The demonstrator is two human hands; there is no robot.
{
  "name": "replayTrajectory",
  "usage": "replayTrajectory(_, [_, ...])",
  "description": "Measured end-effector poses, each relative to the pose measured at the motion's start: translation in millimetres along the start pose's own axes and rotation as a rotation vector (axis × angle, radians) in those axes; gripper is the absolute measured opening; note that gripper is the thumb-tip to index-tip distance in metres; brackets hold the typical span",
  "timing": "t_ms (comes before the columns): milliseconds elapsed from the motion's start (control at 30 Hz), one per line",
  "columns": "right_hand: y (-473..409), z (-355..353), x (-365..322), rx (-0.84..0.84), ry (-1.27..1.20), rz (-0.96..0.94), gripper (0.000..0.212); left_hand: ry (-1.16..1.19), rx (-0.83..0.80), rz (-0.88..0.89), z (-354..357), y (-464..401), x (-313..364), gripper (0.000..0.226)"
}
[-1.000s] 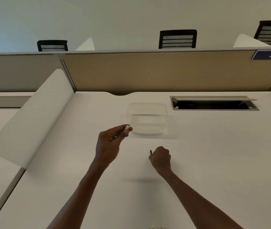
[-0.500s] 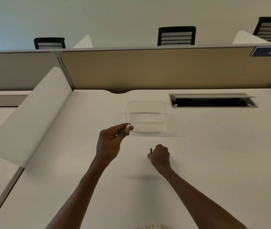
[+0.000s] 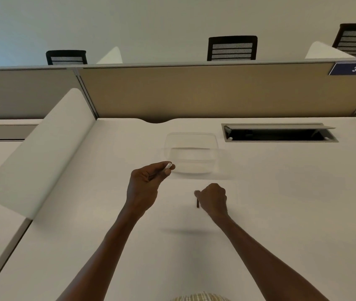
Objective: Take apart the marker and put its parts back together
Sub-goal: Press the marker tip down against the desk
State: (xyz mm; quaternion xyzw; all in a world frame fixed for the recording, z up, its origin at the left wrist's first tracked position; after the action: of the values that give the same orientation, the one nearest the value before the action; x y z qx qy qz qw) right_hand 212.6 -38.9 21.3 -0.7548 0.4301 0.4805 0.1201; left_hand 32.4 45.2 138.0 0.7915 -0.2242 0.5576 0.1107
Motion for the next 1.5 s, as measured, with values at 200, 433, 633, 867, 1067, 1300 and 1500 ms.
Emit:
replayTrajectory(200, [-9,-39,-25,-0.119,-0.726,0.157,0.014,-0.007,0.005,0.024,3,0,10,0.019])
replayTrajectory(433, [23,-31,-35,-0.467,-0.894,0.372,0.033,0.019,-0.016,0.061,18,5,26,0.021])
replayTrajectory(633, [50,-6,-42,-0.627,-1.134,0.541,0.059,0.033,-0.040,0.080,33,15,34,0.022])
replayTrajectory(867, [53,-7,-58,-0.548,-1.568,0.658,0.035,0.081,-0.058,0.097,41,18,36,0.023])
replayTrajectory(1067, [45,-11,-56,-0.519,-1.689,0.709,0.018,0.028,-0.073,0.138,41,14,20,0.036])
replayTrajectory(1300, [23,-17,-30,-0.187,-1.496,0.450,0.045,-0.588,0.016,0.026,18,-2,-91,0.063])
replayTrajectory(1500, [12,-7,-15,0.124,-0.991,0.090,0.056,-0.863,-0.089,-0.136,5,5,-172,0.065])
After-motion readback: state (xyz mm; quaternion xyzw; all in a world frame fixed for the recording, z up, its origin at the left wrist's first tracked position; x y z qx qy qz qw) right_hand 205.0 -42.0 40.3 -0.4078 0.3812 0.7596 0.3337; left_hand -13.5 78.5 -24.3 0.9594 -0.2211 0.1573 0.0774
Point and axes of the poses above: each hand's wrist, its own y-axis away from the middle knuckle, its own z-axis out of the palm, x = y × z, the point moved 4 cm from there along -y, towards the middle knuckle, and after that the axes turned 15 degrees about -y, right-handed, at the moved point
